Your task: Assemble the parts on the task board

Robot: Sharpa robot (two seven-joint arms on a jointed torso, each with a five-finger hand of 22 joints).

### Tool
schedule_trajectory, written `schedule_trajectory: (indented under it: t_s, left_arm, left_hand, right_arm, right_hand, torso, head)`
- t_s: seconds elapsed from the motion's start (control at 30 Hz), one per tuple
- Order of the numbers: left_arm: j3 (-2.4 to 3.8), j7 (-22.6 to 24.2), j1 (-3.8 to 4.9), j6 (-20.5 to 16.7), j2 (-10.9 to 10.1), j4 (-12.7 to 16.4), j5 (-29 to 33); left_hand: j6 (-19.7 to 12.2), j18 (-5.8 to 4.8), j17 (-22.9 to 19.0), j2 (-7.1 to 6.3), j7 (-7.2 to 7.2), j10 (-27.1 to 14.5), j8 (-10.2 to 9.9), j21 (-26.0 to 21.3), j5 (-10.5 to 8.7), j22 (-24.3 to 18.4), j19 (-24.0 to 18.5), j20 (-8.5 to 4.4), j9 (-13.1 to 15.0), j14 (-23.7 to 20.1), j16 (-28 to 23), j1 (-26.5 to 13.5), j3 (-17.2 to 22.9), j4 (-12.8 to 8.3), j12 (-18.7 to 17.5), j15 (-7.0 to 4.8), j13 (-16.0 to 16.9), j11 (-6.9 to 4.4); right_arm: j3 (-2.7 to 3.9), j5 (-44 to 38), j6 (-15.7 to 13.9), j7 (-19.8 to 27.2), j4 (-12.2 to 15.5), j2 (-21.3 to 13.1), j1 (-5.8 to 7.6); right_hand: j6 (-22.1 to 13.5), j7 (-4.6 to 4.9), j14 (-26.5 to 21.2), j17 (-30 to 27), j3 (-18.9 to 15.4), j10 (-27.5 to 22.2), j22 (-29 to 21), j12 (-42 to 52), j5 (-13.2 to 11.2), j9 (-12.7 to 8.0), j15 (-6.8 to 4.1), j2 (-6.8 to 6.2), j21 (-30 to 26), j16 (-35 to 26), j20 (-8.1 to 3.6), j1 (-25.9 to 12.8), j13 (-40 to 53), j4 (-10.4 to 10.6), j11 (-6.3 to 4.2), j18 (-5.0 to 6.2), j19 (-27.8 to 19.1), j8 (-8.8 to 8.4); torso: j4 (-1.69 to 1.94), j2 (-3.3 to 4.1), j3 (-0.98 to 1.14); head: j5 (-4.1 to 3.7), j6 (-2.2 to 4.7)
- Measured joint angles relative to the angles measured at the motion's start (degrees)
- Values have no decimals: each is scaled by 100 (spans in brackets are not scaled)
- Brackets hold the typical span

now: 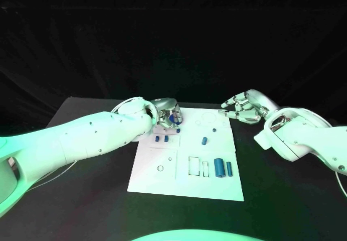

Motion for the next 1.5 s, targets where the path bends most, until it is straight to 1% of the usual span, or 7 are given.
schedule_trajectory:
  t_s: [0.1, 0.17, 0.47, 0.83, 1.03, 1.13, 1.5]
  left_arm:
    - [-1, -25, -3, 129, 35, -46, -69]
    - [-2, -43, -9, 221, 58, -74, -110]
    - [-4, -89, -58, 428, 164, -182, -206]
    - [-6, -86, -115, 435, 289, -354, -248]
    - [-6, -81, -132, 427, 327, -430, -269]
    - [-6, -80, -141, 422, 350, -474, -277]
    - [2, -56, -168, 381, 438, -600, -282]
  left_hand:
    - [21, 1, 41, 0, 20, 6, -18, 130, 0, 159, 52, -10, -28, 21, 40, 0, 36, -4, -30, 20, -47, -6]
    - [21, -86, 41, 0, 21, 6, -31, 173, 0, 215, 51, -10, -43, 41, 65, 0, 49, -17, -66, 0, -72, -6]
    - [20, -86, 66, 0, 21, 87, -54, 322, 0, 412, 134, -10, -82, 82, 102, 0, 49, -17, -67, 1, -121, -5]
    - [115, -87, 115, 27, -31, 344, -88, 573, 0, 715, 226, -41, -144, 132, 217, -19, 152, -120, -43, -50, -147, -98]
    - [124, -87, 115, 55, -40, 374, -88, 575, 0, 745, 247, -61, -155, 144, 219, 9, 183, -152, -11, -62, -155, -87]
    - [135, -173, 115, 55, -29, 374, -88, 599, 0, 767, 247, -61, -163, 144, 219, 9, 200, -169, -11, -62, -163, -87]
    - [184, -174, 94, 100, -19, 374, -88, 633, 0, 787, 246, -61, -177, 144, 241, 9, 237, -173, -10, -61, -179, -87]
  right_arm:
    - [0, 2, -1, 3, 0, 1, -1]
    - [0, 6, -2, 5, 0, 2, -1]
    - [0, 26, -4, 9, 2, 6, -1]
    - [0, 41, -4, 12, 3, 15, -2]
    - [0, 44, -4, 14, 5, 16, -2]
    - [0, 44, -4, 14, 6, 17, -2]
    - [0, 46, -3, 15, 6, 31, -2]
  right_hand:
    - [0, 0, 0, 0, 0, 0, 5, 0, 0, -5, 0, 0, 0, 0, 0, 0, 0, 0, 0, 0, 0, 0]
    - [0, 0, 0, 0, 0, 0, 5, 0, 0, -5, 0, 0, 0, 0, 0, 0, 0, 0, 0, 0, 0, 0]
    - [0, 0, 0, -1, 0, -21, 4, 0, 0, -5, 0, 0, 0, 0, 0, 0, -8, 0, 21, 0, 0, 23]
    - [0, 0, 0, -1, 0, -21, 3, 0, 0, -4, 0, 0, 0, 0, 0, 0, -8, 0, 21, 0, 0, 23]
    - [0, 0, 0, -2, 0, -21, 3, 0, 22, -4, 0, 0, 0, 0, 0, 0, -8, 0, 21, 0, 0, 23]
    - [0, 0, 0, -2, 0, -21, 3, 0, 22, -4, 0, 0, 0, 0, 0, 0, -8, 0, 21, 0, 0, 23]
    - [0, 0, 0, -2, 0, -21, 2, 0, 22, -4, 0, 23, 0, 0, 0, 23, -8, 0, 20, 0, 0, 23]
  torso:
    - [2, 0, 0]
    - [3, -1, 0]
    - [7, -1, -3]
    - [7, -4, 0]
    - [7, -4, 3]
    - [7, -5, 4]
    - [4, -6, 3]
  head:
    - [-6, -3]
    - [-10, -7]
    - [-21, -12]
    - [-27, -29]
    - [-22, -31]
    - [-21, -31]
    - [-32, -38]
